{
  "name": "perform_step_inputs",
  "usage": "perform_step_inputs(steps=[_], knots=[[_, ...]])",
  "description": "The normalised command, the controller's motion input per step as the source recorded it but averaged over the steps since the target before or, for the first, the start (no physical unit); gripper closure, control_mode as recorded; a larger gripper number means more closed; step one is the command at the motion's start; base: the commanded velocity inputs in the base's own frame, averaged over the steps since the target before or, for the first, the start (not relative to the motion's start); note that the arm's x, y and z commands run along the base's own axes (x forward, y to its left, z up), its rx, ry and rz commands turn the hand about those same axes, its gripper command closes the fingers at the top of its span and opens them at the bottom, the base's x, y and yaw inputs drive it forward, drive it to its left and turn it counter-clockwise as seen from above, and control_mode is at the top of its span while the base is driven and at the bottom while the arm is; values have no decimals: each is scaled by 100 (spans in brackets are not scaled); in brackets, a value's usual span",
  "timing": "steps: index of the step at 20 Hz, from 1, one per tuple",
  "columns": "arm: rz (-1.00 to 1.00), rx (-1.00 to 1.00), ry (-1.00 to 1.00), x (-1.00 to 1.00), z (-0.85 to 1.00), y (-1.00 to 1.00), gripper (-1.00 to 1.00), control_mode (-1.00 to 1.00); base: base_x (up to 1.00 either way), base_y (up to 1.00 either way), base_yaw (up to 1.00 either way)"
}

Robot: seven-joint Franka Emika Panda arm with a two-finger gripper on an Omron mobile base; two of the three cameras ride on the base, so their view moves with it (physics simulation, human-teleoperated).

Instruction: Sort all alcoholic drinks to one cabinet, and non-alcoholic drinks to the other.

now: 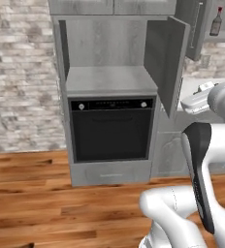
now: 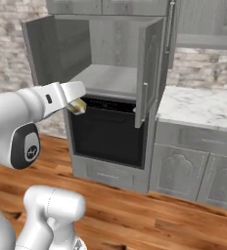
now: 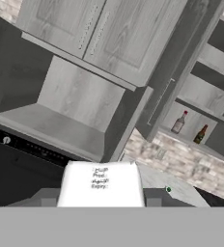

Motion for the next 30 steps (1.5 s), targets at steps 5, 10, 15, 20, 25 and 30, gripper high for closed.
perform_step_inputs(steps=[5,10,15,20,25,30], knots=[[0,0,0,0,0,0,100,100,44,18,1],[0,0,0,0,0,0,100,100,43,22,1],[0,0,0,0,0,0,100,100,42,27,1],[0,0,0,0,0,0,100,100,43,29,1],[0,0,0,0,0,0,100,100,46,25,1],[0,0,0,0,0,0,100,100,49,18,1]])
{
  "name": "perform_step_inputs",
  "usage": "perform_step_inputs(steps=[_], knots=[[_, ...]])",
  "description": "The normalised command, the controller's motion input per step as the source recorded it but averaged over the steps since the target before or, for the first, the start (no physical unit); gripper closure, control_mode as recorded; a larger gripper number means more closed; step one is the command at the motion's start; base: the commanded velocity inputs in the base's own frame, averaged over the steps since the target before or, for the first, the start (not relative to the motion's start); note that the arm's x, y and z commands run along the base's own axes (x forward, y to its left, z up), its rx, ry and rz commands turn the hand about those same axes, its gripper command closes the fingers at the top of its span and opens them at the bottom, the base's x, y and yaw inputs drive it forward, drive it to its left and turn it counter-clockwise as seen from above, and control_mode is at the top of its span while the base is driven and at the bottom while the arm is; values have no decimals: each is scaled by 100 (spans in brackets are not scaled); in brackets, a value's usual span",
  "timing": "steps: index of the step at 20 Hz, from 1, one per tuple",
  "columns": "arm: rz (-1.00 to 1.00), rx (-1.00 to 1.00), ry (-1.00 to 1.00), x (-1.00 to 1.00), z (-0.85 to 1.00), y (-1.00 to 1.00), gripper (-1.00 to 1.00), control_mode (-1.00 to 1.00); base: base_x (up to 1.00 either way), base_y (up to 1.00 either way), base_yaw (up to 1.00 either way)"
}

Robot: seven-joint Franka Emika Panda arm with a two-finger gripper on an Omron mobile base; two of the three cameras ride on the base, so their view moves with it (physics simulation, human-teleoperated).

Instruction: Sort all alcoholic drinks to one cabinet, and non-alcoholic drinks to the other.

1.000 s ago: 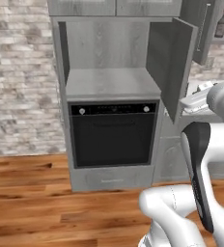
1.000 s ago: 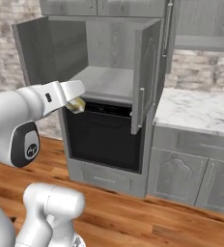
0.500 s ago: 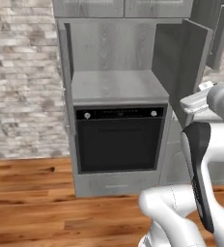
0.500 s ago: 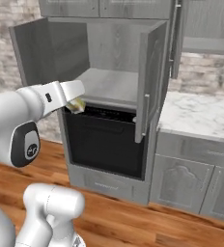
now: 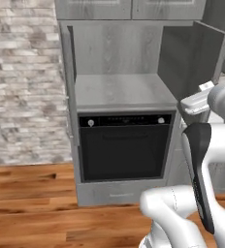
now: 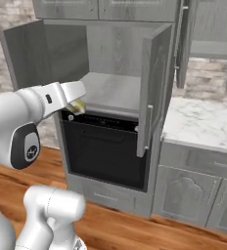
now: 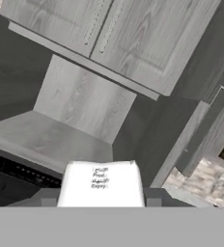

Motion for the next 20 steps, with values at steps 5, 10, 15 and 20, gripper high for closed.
perform_step_inputs(steps=[5,10,15,20], knots=[[0,0,0,0,0,0,100,100,51,17,0],[0,0,0,0,0,0,100,100,51,16,0],[0,0,0,0,0,0,100,100,50,18,0],[0,0,0,0,0,0,100,100,49,19,0]])
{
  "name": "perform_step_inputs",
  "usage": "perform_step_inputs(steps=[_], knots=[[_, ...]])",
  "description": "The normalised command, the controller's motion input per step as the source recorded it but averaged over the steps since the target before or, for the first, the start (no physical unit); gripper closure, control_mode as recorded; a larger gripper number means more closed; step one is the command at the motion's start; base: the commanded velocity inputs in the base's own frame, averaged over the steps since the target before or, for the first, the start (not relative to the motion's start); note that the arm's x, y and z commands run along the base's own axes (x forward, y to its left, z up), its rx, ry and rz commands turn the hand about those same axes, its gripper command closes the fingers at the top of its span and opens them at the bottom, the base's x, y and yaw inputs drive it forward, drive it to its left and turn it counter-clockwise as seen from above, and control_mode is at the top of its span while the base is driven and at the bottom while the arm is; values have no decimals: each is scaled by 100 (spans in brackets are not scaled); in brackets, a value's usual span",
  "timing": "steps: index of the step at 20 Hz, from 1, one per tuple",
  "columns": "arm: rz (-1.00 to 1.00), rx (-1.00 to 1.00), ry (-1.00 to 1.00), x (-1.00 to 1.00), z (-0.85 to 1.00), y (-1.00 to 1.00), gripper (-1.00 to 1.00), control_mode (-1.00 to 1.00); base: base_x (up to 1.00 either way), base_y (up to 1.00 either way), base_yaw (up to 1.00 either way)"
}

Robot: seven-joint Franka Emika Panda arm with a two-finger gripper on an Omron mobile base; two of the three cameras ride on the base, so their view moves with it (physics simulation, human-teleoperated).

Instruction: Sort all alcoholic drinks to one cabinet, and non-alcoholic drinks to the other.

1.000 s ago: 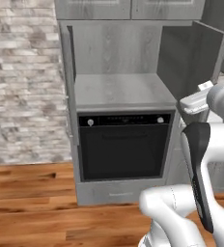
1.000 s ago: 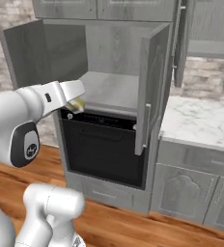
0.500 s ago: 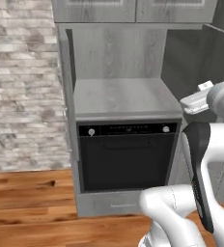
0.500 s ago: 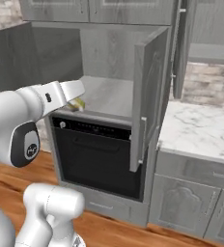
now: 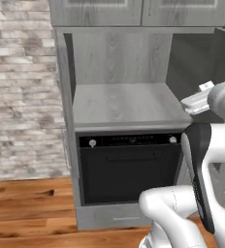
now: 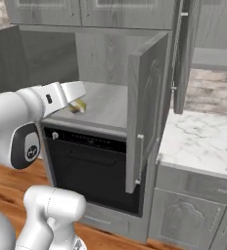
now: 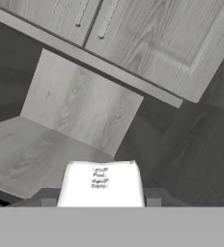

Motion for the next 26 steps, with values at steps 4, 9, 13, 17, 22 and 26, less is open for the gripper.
perform_step_inputs(steps=[4,9,13,17,22,26], knots=[[0,0,0,0,0,0,100,100,48,18,0],[0,0,0,0,0,0,100,100,48,17,0],[0,0,0,0,0,0,100,100,46,18,0],[0,0,0,0,0,0,100,100,46,17,0],[0,0,0,0,0,0,100,100,41,20,0],[0,0,0,0,0,0,100,100,30,24,0]])
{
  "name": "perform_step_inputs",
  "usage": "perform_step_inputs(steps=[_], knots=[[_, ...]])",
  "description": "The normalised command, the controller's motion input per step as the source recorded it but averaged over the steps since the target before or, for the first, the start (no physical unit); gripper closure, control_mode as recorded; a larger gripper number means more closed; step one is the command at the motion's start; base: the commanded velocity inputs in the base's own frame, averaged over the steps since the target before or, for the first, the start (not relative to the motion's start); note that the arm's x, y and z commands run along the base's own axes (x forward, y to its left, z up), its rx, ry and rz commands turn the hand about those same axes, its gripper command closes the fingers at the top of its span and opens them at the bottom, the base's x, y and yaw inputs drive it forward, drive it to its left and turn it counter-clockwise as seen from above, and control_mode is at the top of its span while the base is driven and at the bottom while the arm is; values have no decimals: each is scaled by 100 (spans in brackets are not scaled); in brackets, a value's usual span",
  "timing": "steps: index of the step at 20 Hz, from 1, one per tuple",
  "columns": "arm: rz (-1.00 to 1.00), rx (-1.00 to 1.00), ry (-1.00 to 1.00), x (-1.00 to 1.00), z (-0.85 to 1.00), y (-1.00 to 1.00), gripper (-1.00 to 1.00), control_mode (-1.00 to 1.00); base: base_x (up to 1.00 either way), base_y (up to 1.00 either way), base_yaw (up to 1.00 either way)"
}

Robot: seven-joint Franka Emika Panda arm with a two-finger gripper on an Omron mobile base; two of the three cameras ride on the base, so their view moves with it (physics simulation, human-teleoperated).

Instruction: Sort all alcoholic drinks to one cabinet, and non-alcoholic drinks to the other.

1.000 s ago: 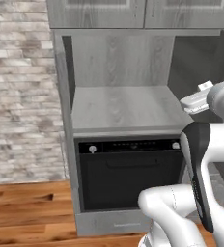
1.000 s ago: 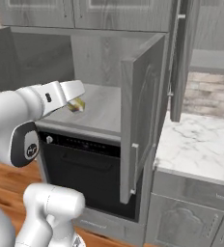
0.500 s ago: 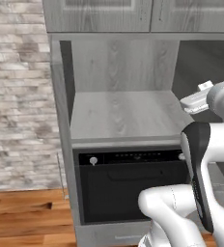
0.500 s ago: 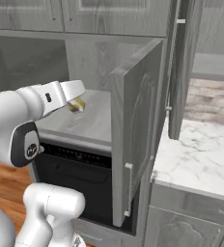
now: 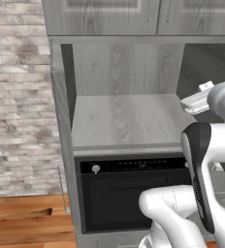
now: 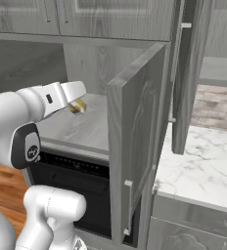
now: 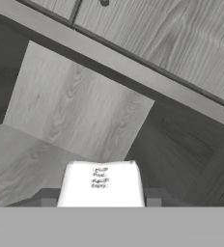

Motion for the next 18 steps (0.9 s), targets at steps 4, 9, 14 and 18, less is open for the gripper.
perform_step_inputs(steps=[4,9,14,18], knots=[[0,0,0,0,0,0,100,100,20,20,0],[0,0,0,0,0,0,100,100,6,16,0],[0,0,0,0,0,0,100,100,0,6,0],[0,0,0,0,0,0,100,100,0,0,0]])
